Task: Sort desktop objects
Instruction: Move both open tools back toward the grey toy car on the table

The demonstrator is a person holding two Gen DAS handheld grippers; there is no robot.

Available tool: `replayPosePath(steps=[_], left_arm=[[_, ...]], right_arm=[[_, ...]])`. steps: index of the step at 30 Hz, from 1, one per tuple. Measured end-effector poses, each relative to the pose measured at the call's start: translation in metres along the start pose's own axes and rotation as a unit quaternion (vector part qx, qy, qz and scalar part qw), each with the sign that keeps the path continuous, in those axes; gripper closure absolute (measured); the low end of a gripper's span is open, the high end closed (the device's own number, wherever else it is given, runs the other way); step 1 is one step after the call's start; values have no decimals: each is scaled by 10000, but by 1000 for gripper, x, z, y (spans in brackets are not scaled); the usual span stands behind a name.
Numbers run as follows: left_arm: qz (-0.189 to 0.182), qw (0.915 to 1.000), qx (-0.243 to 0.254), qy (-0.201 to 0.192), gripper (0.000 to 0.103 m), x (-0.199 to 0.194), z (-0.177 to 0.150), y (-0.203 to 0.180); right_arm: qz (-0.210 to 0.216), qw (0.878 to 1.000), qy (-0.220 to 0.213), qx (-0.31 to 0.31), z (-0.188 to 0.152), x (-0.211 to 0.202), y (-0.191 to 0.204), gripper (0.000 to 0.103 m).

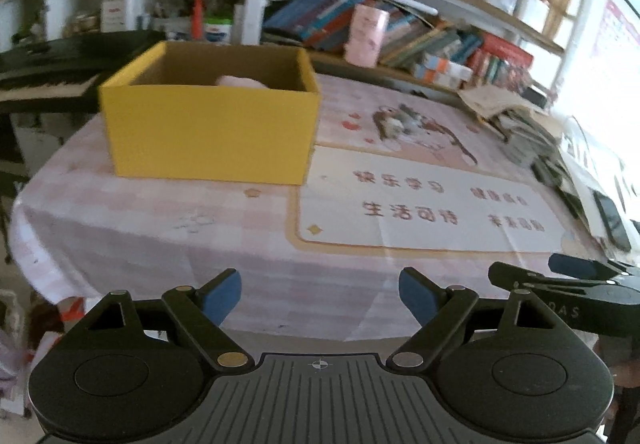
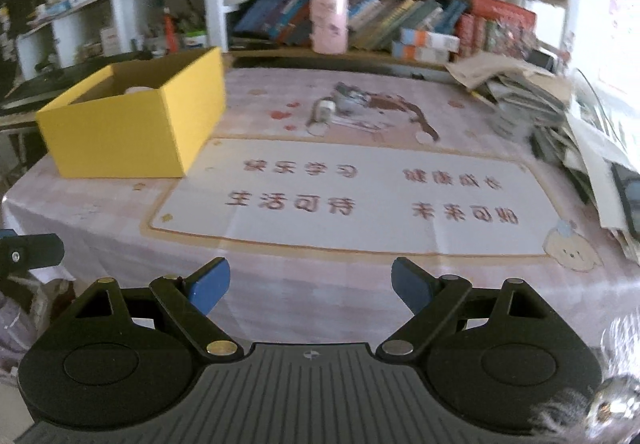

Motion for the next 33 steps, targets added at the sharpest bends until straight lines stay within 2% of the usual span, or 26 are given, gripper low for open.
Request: replayPosePath(steps=[6, 15, 33], left_arm=[[-285, 9990, 259, 236, 15, 25, 1, -35], [-554, 9957, 692, 267, 15, 48, 11, -76], [-717, 9906, 1073, 463, 15, 79, 13, -95]], right_arm=[[-171, 9997, 134, 148, -7, 3, -27, 16], [-332, 9992, 121, 164, 4, 15, -54, 16], [-607, 9957, 424, 554, -4, 32, -75, 16]])
Point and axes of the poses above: each gripper's, at about its wrist camera, not at the fingertips, and x roughly the way its jaws point, y to its left, z to its top, the point moved 6 cm from there along x, roughly the way its jaws point, and after that the axes turned 14 degrees about -x, right-handed, at the moved point
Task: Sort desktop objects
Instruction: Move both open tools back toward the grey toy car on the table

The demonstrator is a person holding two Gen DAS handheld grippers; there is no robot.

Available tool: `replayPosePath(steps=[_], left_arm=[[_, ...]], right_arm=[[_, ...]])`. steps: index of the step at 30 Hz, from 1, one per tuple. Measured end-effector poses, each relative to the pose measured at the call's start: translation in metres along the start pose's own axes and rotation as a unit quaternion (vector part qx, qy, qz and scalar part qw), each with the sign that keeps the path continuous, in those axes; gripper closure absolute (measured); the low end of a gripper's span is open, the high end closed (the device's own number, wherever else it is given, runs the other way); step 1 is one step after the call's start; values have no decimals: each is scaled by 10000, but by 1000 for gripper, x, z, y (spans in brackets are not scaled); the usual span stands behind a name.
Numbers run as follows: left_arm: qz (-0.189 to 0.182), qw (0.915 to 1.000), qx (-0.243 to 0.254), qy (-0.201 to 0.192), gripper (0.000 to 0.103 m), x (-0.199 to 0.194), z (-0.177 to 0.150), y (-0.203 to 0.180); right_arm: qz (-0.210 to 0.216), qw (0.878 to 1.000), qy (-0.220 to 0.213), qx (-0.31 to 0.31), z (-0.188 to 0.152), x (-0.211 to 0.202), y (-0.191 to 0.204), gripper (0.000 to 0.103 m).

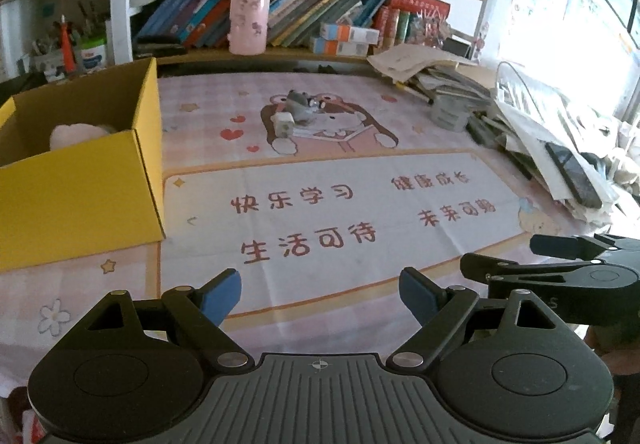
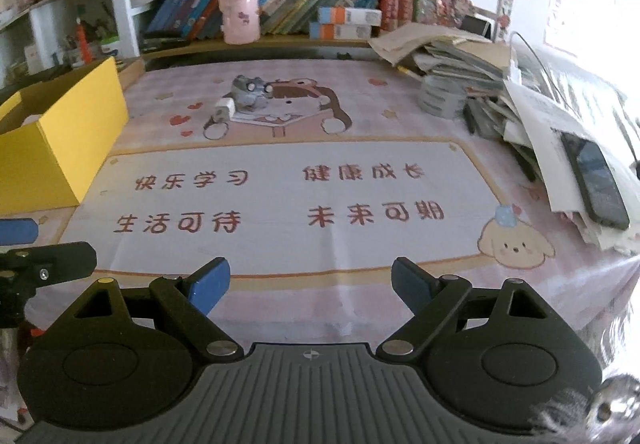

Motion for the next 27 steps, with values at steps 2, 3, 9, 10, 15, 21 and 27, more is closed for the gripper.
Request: replayPosePath(steps=[2, 3, 9, 10, 15, 21, 27], left_arm=[[10, 10000, -10, 11, 15, 2, 0, 0], [19, 10000, -20, 16, 15, 3, 1, 0], [125, 9998, -77, 122, 15, 21, 6, -1], [147, 9997, -103, 138, 15, 25, 8, -2], [247, 9994, -192, 136, 15, 47, 25, -7], [382, 9989, -241, 111, 15, 79, 48, -20], [549, 9974, -470, -9, 15, 102, 65, -23]], right_arm=[[48, 10000, 58, 4, -1, 4, 1, 16], [77, 9999, 77, -4, -1, 6, 1, 16], [242, 9995, 111, -144, 14, 27, 1, 16], [278, 9994, 111, -166, 17, 31, -1, 16], [413, 9986, 119, -321, 36, 55, -16, 16], [583, 9974, 56, -410, 61, 83, -35, 16], [830, 9949, 37, -580, 81, 110, -47, 16]])
Point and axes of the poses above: each gripper's, at about its wrist camera, not at the fingertips, and x roughly the way its jaws point, y to its left, z to its top, the point moved 6 cm from there along x, roughly the way its jaws point, and after that the axes turned 14 degrees about -x, right-handed, at the moved point
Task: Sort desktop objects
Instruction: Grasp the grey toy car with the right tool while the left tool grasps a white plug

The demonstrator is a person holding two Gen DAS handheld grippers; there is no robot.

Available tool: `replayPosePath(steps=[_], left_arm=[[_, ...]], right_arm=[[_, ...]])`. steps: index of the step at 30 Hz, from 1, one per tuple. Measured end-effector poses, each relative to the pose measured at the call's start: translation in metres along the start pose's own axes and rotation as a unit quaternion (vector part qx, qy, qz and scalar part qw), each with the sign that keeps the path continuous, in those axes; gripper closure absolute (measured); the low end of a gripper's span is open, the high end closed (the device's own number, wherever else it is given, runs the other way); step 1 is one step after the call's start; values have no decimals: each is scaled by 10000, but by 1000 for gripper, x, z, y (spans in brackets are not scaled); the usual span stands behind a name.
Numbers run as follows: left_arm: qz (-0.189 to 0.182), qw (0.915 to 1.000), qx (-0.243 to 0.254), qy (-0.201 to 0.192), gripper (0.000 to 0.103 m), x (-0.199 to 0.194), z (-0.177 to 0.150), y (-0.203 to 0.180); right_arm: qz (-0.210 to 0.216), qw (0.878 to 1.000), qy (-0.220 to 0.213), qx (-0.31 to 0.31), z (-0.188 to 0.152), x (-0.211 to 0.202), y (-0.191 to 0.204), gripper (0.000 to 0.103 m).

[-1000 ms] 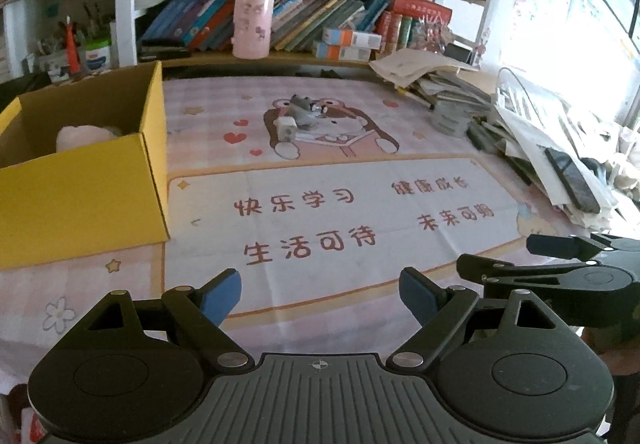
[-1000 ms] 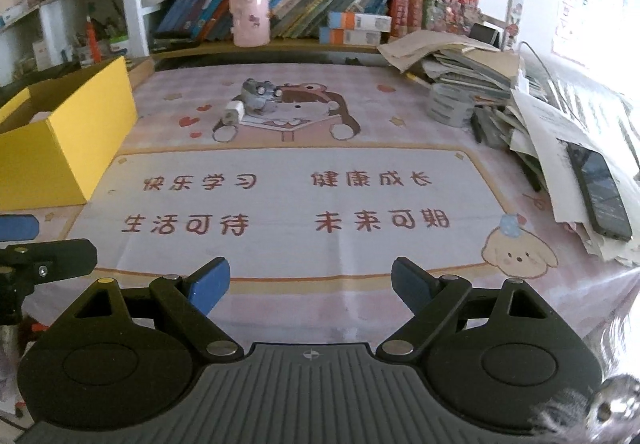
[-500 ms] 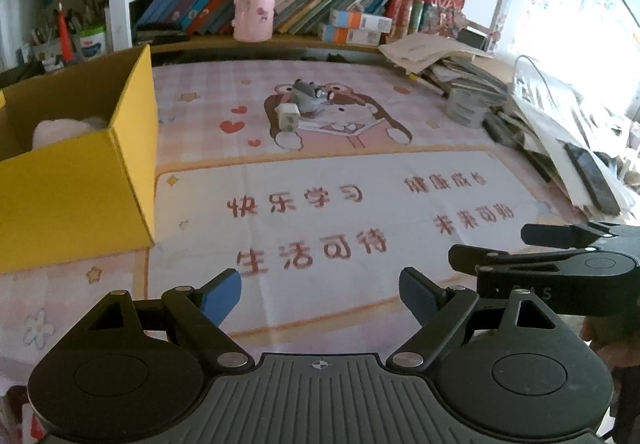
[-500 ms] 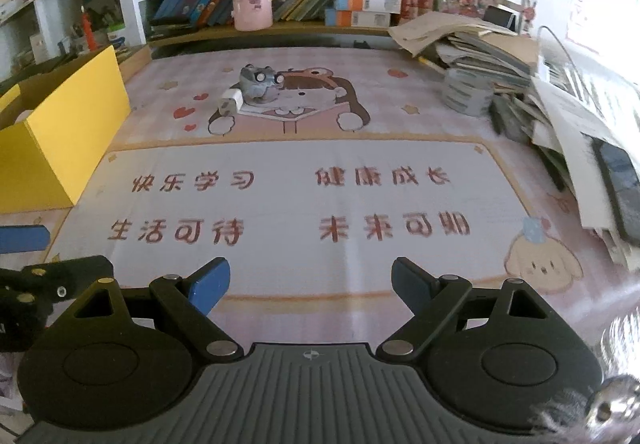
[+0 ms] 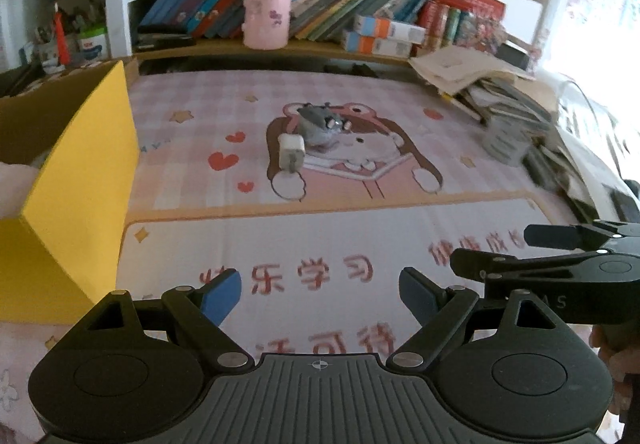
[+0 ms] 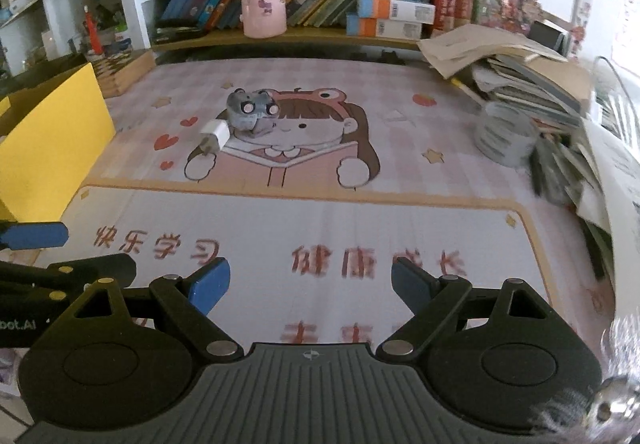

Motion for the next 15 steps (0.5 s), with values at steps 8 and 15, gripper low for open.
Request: replayPosePath(steps=[8, 15], left_arm=[[394, 9990, -172, -96, 17, 30, 24, -4], [789, 9966, -112, -197, 17, 58, 46, -6]], right_arm=[[264, 9993, -243, -55, 35, 33, -23, 16], [674, 9969, -398, -124, 66, 66, -26, 16]])
Point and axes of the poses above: each gripper's, at about its wrist camera, not at the fingertips, and x roughly the way its jaws point, y to its left, z to its top, the point moved 6 cm from there along x, roughly the way its jaws point, and after that the axes turned 14 degrees about -x, right-handed, at the moved point
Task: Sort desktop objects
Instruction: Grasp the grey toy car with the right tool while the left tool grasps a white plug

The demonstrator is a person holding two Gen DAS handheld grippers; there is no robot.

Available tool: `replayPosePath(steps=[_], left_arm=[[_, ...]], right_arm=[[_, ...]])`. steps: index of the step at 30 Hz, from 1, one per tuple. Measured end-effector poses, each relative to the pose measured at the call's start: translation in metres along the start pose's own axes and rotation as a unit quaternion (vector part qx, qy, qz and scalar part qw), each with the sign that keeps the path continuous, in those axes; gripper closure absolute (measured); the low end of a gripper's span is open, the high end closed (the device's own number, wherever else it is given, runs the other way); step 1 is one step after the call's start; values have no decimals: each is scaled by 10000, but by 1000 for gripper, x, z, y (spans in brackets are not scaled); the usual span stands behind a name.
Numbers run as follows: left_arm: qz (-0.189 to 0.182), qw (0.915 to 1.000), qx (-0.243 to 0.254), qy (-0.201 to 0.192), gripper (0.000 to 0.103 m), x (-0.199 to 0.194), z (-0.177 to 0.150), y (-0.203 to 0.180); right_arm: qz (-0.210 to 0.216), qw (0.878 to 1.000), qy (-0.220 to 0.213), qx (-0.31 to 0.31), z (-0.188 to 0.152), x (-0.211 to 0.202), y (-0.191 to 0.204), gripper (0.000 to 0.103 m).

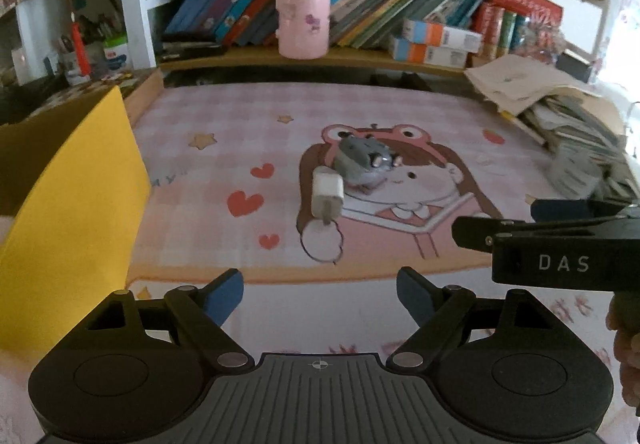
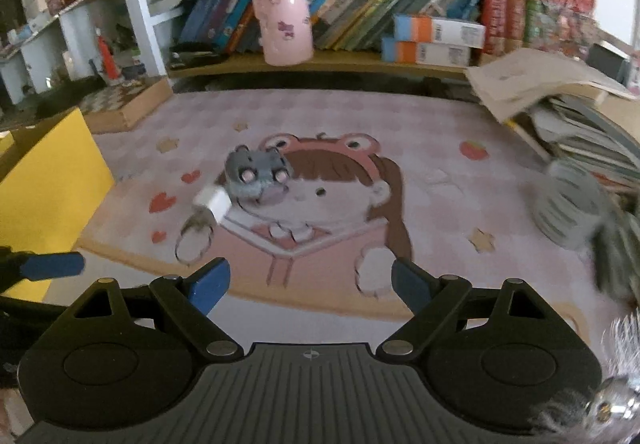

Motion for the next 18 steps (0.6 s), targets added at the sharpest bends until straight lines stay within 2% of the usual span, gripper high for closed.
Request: replayPosePath(steps=[2, 4, 11, 13, 18], left_arm=[[78, 10000, 10, -1, 18, 10, 6, -1], [143, 9999, 66, -26, 25, 20, 14, -3], [271, 9992, 281, -5, 31, 57, 25, -12], [317, 9990, 314, 1, 45, 64, 26, -14], [403, 9987, 314, -23, 56, 82, 31, -19]], right_arm=[[77, 9999, -50, -48, 8, 9, -2, 16], [125, 9998, -80, -93, 15, 18, -4, 16], [264, 9995, -131, -115, 36, 43, -13, 16], [305, 9994, -127, -96, 40, 49, -14, 16], [532, 9986, -75, 25, 49, 67, -13, 16]])
Point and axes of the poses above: each gripper's, at about its wrist camera, not at the fingertips, and x roughly the way its jaws point, y to its left, z to its top, the point moved 6 cm from there along x, roughly the way its jaws point, and after that the axes turned 14 degrees about -x, right-handed, at the moved point
